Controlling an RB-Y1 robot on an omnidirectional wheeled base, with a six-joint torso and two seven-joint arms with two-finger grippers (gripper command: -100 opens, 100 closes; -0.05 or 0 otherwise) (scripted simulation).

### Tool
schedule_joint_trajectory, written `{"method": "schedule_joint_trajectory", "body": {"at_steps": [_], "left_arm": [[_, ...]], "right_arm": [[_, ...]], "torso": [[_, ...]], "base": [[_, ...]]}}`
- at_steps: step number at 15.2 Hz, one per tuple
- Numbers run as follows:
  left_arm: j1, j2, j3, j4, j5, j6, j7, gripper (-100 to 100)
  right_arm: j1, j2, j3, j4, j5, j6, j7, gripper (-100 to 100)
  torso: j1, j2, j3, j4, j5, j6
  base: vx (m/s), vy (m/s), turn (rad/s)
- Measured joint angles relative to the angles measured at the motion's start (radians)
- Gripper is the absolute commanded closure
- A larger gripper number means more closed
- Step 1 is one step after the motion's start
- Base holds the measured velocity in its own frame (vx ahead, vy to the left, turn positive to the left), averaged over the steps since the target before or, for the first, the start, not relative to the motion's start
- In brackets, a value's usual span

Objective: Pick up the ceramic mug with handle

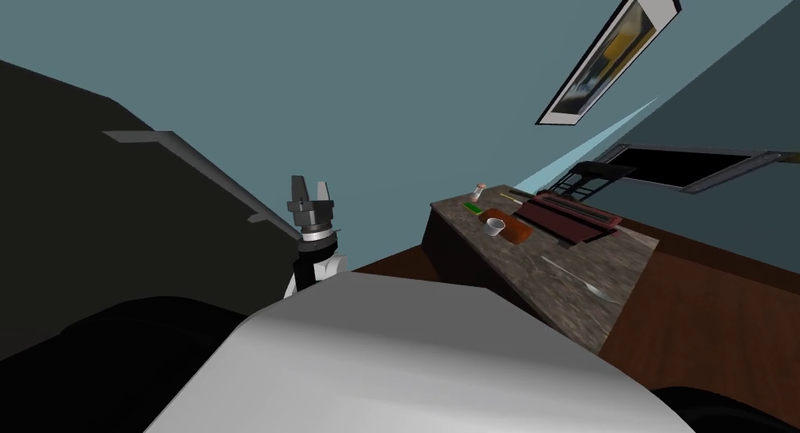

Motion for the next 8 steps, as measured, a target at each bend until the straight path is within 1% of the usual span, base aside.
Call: {"method": "schedule_joint_trajectory", "body": {"at_steps": [1, 2, 3, 4, 5, 6, 7, 8], "left_arm": [[0.000, 0.000, 0.000, 0.000, 0.000, 0.000, 0.000, 0], [0.000, 0.000, 0.000, 0.000, 0.000, 0.000, 0.000, 0], [0.000, 0.000, 0.000, 0.000, 0.000, 0.000, 0.000, 0], [0.000, 0.000, 0.000, 0.000, 0.000, 0.000, 0.000, 0], [0.000, 0.000, 0.000, 0.000, 0.000, 0.000, 0.000, 0], [0.000, 0.000, 0.000, 0.000, 0.000, 0.000, 0.000, 0], [0.000, 0.000, 0.000, 0.000, 0.000, 0.000, 0.000, 0], [0.000, 0.000, 0.000, 0.000, 0.000, 0.000, 0.000, 0]], "right_arm": [[0.018, -0.029, 0.000, 0.018, -0.001, 0.012, -0.005, -100], [0.048, -0.050, 0.000, 0.028, 0.002, 0.019, -0.005, -100], [0.063, -0.062, 0.002, 0.028, 0.005, 0.027, -0.001, -100], [0.080, -0.086, 0.004, 0.057, 0.004, 0.023, -0.002, -100], [0.087, -0.113, 0.006, 0.086, 0.004, 0.021, -0.006, -100], [0.105, -0.140, 0.009, 0.104, 0.004, 0.033, -0.009, -100], [0.128, -0.159, 0.011, 0.117, 0.007, 0.043, -0.006, -100], [0.139, -0.173, 0.013, 0.128, 0.008, 0.048, -0.003, -100]], "torso": [[0.002, -0.001, 0.000, 0.000, 0.000, 0.000], [0.003, -0.001, 0.000, 0.000, 0.001, 0.000], [0.002, -0.001, 0.000, 0.000, 0.001, 0.000], [0.001, -0.001, -0.001, 0.000, 0.000, 0.000], [0.001, -0.002, -0.001, 0.000, 0.000, 0.000], [0.002, -0.002, -0.001, -0.001, 0.000, 0.000], [0.002, -0.003, -0.002, -0.001, 0.001, 0.000], [0.001, -0.002, -0.001, -0.001, 0.000, 0.000]], "base": [[0.039, 0.152, 0.162], [0.033, 0.096, 0.022], [0.052, 0.097, 0.111], [0.051, 0.107, 0.152], [0.066, 0.135, 0.208], [0.073, 0.129, 0.180], [0.047, 0.083, 0.064], [0.054, 0.095, 0.191]]}}
